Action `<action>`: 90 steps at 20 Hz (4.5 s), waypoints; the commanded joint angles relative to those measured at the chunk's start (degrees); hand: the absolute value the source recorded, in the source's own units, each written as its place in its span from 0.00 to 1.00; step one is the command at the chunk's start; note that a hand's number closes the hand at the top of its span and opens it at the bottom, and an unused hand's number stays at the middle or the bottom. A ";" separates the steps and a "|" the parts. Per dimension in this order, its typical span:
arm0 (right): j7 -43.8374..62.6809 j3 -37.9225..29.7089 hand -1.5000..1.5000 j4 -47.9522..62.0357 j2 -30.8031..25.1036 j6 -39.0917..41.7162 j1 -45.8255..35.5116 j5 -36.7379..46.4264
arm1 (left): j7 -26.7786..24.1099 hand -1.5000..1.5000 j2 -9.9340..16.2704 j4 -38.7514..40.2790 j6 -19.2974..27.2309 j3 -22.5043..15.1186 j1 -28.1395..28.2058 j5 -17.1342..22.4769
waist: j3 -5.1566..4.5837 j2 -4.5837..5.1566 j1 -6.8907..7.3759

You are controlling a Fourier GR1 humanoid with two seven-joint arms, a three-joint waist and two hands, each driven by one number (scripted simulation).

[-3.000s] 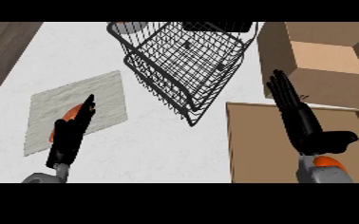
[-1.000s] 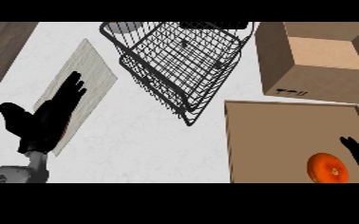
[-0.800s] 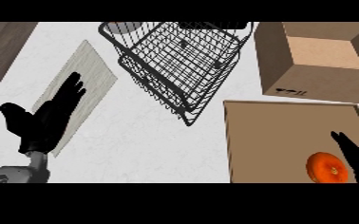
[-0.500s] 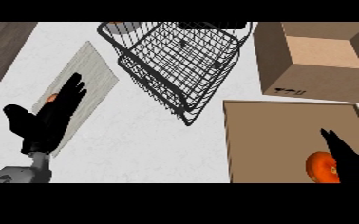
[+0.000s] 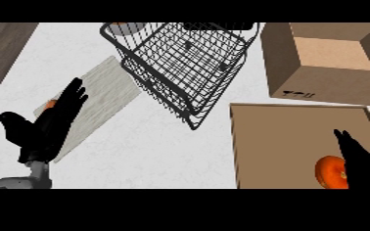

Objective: Pick the squash from the tray and place it in the tiered basket

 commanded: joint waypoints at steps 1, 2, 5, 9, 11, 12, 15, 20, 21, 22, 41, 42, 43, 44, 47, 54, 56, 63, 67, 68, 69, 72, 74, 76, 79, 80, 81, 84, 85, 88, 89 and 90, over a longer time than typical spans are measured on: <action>-2.57 -4.25 0.00 0.22 -1.40 2.18 0.28 0.55 | -0.47 0.50 -1.30 -0.50 -0.75 1.05 1.00 -1.45 | -0.02 -0.01 -0.10; -3.27 -1.76 0.00 -0.85 0.45 -0.34 3.68 2.93 | 3.56 0.50 -0.26 -0.81 -1.05 1.43 -3.24 -1.31 | -0.02 -0.02 -0.31; -2.61 -1.07 0.00 2.15 3.55 1.06 1.64 5.38 | 1.25 0.50 -2.21 1.59 -2.39 2.06 -2.59 -2.52 | -0.02 0.01 -0.16; -4.85 -4.88 1.00 2.21 0.46 10.46 0.59 -5.44 | 2.53 0.50 -1.80 -2.82 -1.61 3.16 0.30 -1.17 | -0.03 0.00 0.10; -7.67 -2.21 1.00 5.78 0.83 7.43 2.86 0.41 | 2.83 0.50 -2.27 -2.82 -1.66 2.96 0.36 -2.42 | -0.02 0.00 -0.02; -6.13 0.52 1.00 2.64 1.12 7.31 3.81 3.81 | 3.46 0.50 -0.63 -3.13 -2.95 4.76 -0.35 -1.18 | -0.03 -0.02 -0.04; -7.32 0.44 1.00 7.71 0.63 7.77 -0.62 5.90 | -3.07 0.50 -2.21 5.44 -5.10 4.87 -1.21 -2.12 | -0.05 0.13 -0.08; -8.79 -0.56 1.00 6.09 1.37 6.26 -0.43 9.75 | -0.51 0.50 -3.50 1.50 -4.78 4.74 -0.65 -3.20 | -0.03 0.01 -0.03; -10.06 1.09 1.00 4.85 2.41 1.26 3.26 12.48 | 0.21 0.50 -3.84 1.40 -4.26 4.22 -0.27 -3.71 | -0.02 -0.03 -0.19; -10.36 0.02 1.00 8.60 2.13 2.23 -0.34 12.64 | 2.07 0.50 -2.64 0.45 -3.70 5.95 -2.54 -3.41 | -0.01 0.01 -0.02; -7.21 2.59 1.00 -24.13 12.69 -10.90 -4.45 13.34 | 0.93 0.50 -4.17 3.48 -5.04 6.25 -3.19 -4.46 | -0.06 -0.05 -0.40; -5.36 3.37 1.00 -29.63 12.37 -8.21 -2.90 13.54 | 2.44 0.50 -4.31 -1.01 -4.20 5.63 -0.74 -4.78 | -0.06 -0.24 -0.22; -0.19 6.86 1.00 -28.69 15.28 -5.02 -9.01 16.99 | -0.62 0.50 -5.12 0.53 -4.70 4.71 0.48 -5.94 | -0.12 -0.05 0.43; 0.44 6.09 1.00 -29.69 14.39 -1.51 -11.39 14.82 | 4.56 0.50 -4.45 -1.39 -3.98 5.56 -2.53 -4.66 | -0.08 -0.03 0.36; 4.55 4.56 1.00 -30.70 14.09 6.74 -19.29 11.69 | 0.46 0.50 -7.57 -0.44 -3.04 2.91 -0.27 -7.56 | -0.08 0.01 0.33; 18.44 13.24 1.00 -15.52 26.75 15.49 -46.03 17.88 | 2.05 0.50 -6.55 -0.47 -4.63 4.15 -1.40 -6.35 | -0.12 0.01 1.17; 18.31 9.09 1.00 -8.31 26.88 14.13 -52.84 16.30 | 2.00 0.50 -5.00 2.54 -6.03 6.04 -3.49 -5.61 | -0.09 0.14 0.93; 27.40 13.90 1.00 8.10 27.05 2.89 -64.71 14.17 | 2.58 0.50 -6.17 2.62 -4.65 5.71 -5.15 -7.39 | -0.07 0.11 1.01; 25.18 9.90 1.00 18.34 27.08 -0.23 -70.08 10.94 | -4.11 0.50 -7.33 6.24 -6.72 5.74 -2.10 -7.44 | -0.10 0.27 1.03; 24.27 9.73 1.00 20.34 27.08 -1.00 -70.10 10.02 | 2.74 0.50 -7.01 0.67 -5.41 5.09 -3.97 -7.08 | -0.05 0.14 1.02; 28.90 13.62 1.00 21.37 27.08 -2.13 -71.67 8.83 | 2.17 0.50 -8.48 1.66 -3.97 4.01 -3.83 -8.51 | -0.06 0.12 1.20; 27.90 9.48 1.00 26.10 27.09 -2.92 -74.33 6.99 | 3.57 0.50 -7.00 2.53 -4.83 5.86 -5.21 -7.40 | -0.05 0.15 1.01; 25.55 9.91 1.00 28.71 27.09 -5.96 -73.06 7.74 | 2.47 0.50 -5.83 1.03 -6.52 7.46 -2.33 -5.97 | -0.04 0.10 1.03; 28.12 11.95 1.00 31.94 27.08 -8.26 -75.29 5.81 | 0.85 0.50 -8.17 0.80 -5.00 4.72 -1.94 -8.64 | -0.05 0.13 1.29; 23.48 12.71 1.00 33.94 27.08 -11.57 -71.95 7.09 | 3.94 0.50 -6.56 0.50 -6.76 7.34 -3.01 -5.54 | -0.03 0.11 0.96; 22.15 11.27 1.00 34.92 27.08 -9.31 -72.55 8.30 | 2.37 0.50 -6.23 0.57 -6.56 7.17 -1.98 -6.98 | -0.04 0.09 0.81; 20.79 9.30 1.00 40.77 27.08 -12.19 -76.33 7.38 | 2.17 0.50 -7.36 1.83 -6.52 6.02 -3.13 -7.25 | -0.06 0.30 1.27; 19.97 10.69 1.00 41.46 27.09 -14.97 -75.12 9.14 | 3.20 0.50 -6.09 2.51 -7.48 7.14 -4.21 -7.03 | -0.04 0.14 0.78; 19.41 7.59 1.00 42.62 27.09 -12.38 -76.06 9.26 | 0.28 0.50 -8.02 1.15 -5.78 6.33 -1.08 -8.47 | -0.04 0.10 0.77; 14.61 8.62 1.00 50.52 27.09 -21.38 -75.36 10.92 | -0.98 0.50 -6.83 2.82 -8.02 7.71 -1.51 -7.10 | -0.04 0.28 1.08; 16.21 9.33 1.00 53.72 27.09 -21.74 -79.85 9.09 | 1.65 0.50 -7.26 4.56 -6.63 6.97 -6.08 -8.34 | -0.05 0.33 1.14; 16.72 9.13 1.00 54.67 27.09 -24.04 -79.13 12.40 | 6.22 0.50 -6.12 2.33 -7.23 7.54 -7.50 -6.56 | -0.03 0.33 1.20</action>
